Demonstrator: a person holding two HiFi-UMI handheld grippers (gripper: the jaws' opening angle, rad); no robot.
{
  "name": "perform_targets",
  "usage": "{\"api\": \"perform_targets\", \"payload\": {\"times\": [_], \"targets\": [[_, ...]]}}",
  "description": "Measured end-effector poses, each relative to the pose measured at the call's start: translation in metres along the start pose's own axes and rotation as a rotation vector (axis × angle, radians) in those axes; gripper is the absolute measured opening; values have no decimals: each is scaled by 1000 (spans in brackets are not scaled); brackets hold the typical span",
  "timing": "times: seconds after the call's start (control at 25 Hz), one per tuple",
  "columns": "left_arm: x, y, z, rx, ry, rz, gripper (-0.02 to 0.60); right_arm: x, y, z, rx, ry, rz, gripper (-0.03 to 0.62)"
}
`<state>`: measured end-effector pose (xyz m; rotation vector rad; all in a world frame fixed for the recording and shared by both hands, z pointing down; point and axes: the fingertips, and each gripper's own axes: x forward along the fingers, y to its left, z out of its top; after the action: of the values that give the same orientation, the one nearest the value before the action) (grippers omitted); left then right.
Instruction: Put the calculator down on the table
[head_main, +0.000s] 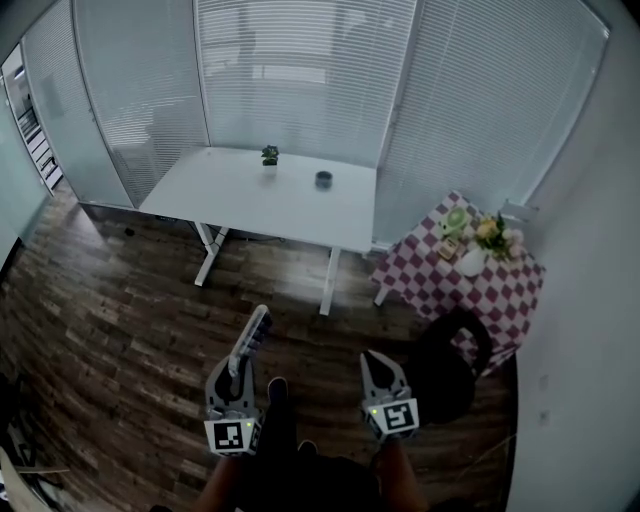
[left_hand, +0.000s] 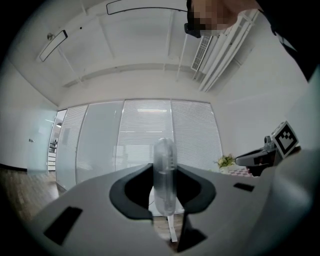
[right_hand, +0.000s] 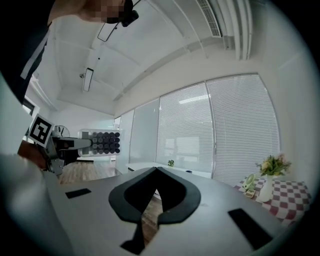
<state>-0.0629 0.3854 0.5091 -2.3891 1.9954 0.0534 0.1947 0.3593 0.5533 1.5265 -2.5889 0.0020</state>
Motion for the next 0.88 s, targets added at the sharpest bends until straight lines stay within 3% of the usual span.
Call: {"api": "perform_targets", "payload": {"times": [0.48,0.88], "targets": [[46,16,-21,23,26,-13,100,47,-24,-10,-5,34,17,6],[88,25,0,-7,11,-3,100,96,-37,6,-5,41,43,6]]}}
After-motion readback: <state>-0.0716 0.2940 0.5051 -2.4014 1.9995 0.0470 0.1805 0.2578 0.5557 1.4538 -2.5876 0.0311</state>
